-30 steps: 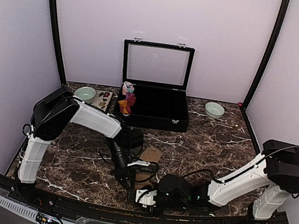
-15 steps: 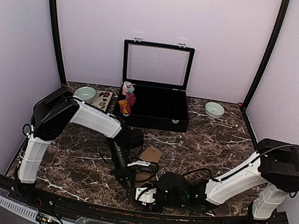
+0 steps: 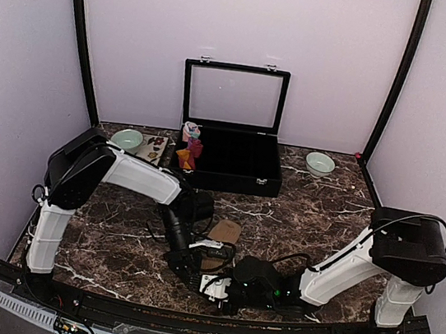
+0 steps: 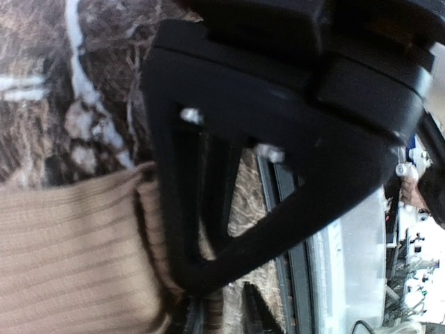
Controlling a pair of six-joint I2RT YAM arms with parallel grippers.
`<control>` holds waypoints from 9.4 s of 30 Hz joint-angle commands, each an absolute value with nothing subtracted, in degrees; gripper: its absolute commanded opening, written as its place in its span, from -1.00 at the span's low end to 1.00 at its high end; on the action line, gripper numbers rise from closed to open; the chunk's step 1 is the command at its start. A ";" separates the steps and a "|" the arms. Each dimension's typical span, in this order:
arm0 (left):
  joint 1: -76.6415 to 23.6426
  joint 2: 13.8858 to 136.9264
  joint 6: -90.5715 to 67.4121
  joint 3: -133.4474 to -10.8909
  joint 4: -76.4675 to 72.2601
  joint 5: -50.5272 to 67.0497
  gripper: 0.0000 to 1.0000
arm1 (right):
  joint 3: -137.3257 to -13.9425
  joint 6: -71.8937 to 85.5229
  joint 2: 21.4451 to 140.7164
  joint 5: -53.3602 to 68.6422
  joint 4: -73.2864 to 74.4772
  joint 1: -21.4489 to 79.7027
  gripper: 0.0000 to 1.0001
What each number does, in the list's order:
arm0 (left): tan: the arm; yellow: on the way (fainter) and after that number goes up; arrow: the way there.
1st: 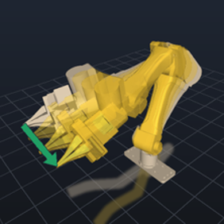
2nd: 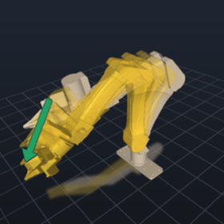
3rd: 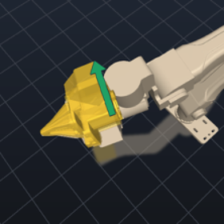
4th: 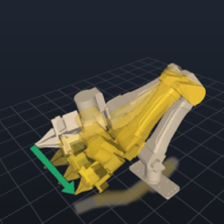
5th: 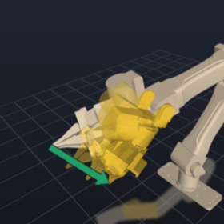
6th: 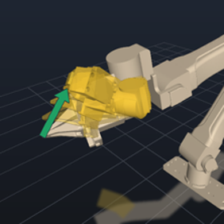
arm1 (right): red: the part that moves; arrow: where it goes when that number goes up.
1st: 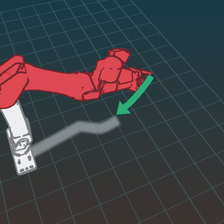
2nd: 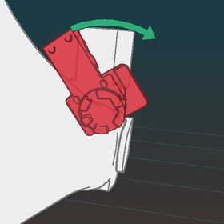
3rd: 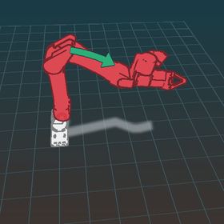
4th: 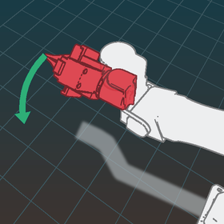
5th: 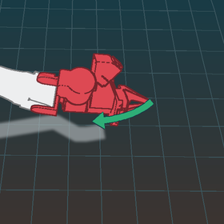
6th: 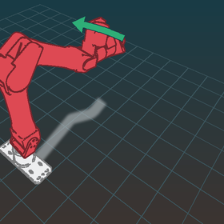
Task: Roll the socks
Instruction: Roll the sock at the center of the board.
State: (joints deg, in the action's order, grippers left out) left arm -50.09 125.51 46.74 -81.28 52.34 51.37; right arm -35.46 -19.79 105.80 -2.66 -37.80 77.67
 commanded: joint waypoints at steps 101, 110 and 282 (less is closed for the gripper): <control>-62.49 115.13 48.73 -58.85 26.13 21.55 -1.00 | -22.73 21.02 92.01 5.28 -21.45 60.56 0.99; -62.40 115.22 50.82 -59.87 29.92 21.53 -1.00 | -14.48 23.78 68.62 -11.19 -18.99 60.56 0.99; -61.79 108.46 47.32 -52.70 14.20 11.49 -0.66 | -34.01 31.80 114.20 24.39 -23.53 60.34 -0.72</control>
